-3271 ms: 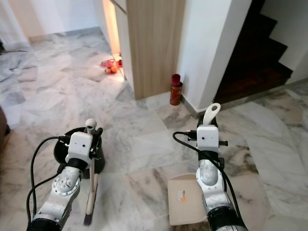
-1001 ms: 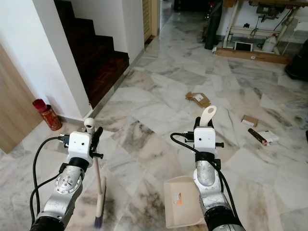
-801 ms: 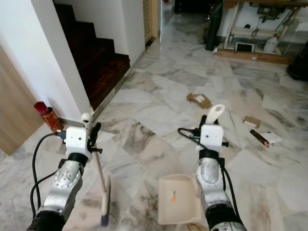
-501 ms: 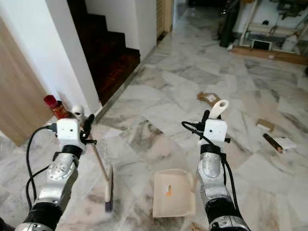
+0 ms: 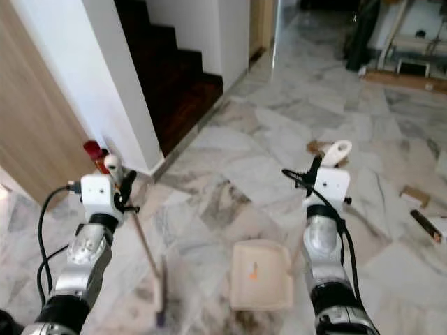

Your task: Sweep floor

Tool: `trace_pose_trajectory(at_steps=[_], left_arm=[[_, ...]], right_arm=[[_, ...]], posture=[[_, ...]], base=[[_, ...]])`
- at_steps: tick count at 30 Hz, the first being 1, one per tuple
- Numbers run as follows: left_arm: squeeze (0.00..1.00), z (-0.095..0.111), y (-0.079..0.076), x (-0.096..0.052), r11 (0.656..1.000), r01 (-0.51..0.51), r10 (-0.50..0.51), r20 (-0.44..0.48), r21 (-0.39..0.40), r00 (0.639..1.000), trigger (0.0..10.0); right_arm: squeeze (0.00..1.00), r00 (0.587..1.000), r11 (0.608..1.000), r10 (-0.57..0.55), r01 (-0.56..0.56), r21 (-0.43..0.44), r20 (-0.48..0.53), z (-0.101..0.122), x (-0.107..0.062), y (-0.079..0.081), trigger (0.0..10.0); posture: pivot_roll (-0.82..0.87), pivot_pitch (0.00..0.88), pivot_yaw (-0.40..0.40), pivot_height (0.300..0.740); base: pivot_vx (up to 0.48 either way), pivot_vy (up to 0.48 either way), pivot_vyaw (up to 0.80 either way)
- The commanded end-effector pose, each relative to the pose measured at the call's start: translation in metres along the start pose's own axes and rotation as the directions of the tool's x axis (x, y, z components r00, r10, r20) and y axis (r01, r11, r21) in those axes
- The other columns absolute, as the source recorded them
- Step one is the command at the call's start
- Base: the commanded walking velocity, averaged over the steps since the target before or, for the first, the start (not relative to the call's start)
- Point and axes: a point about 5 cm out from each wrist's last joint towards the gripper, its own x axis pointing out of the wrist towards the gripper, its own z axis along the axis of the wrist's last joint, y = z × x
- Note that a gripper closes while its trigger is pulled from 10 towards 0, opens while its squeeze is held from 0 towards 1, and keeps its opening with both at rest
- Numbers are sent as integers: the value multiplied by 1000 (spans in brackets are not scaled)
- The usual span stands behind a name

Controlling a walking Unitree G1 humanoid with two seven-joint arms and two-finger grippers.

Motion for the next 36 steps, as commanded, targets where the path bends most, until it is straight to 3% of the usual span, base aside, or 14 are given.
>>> trace_pose_trajectory(at_steps=[1,9,18,31,36], left_arm=[[0,7,9,5,999,-26,25,35,23,999,10000],[0,11,10,10,999,-30,29,47,26,998,10000],[0,7,6,2,999,-16,14,40,30,999,10000],[0,0,-6,-15,1000,-15,15,22,2,1000,10000],[0,3,-1,-21,1000,-25,25,17,4,1000,10000]], right_arm=[[0,998,999,28,-30,30,56,14,9,9,10000],[0,997,999,41,-43,32,61,19,16,9,10000],[0,998,999,30,-32,31,57,16,13,0,10000],[0,993,995,101,-100,-12,61,12,3,-5,10000],[0,991,992,129,-128,-23,46,10,2,3,10000]], posture=[[68,0,55,740],[66,0,52,740],[84,0,43,740],[81,13,3,740],[122,22,23,740]], base=[[274,0,0],[271,0,0],[273,0,-579],[274,0,0],[279,0,0]])
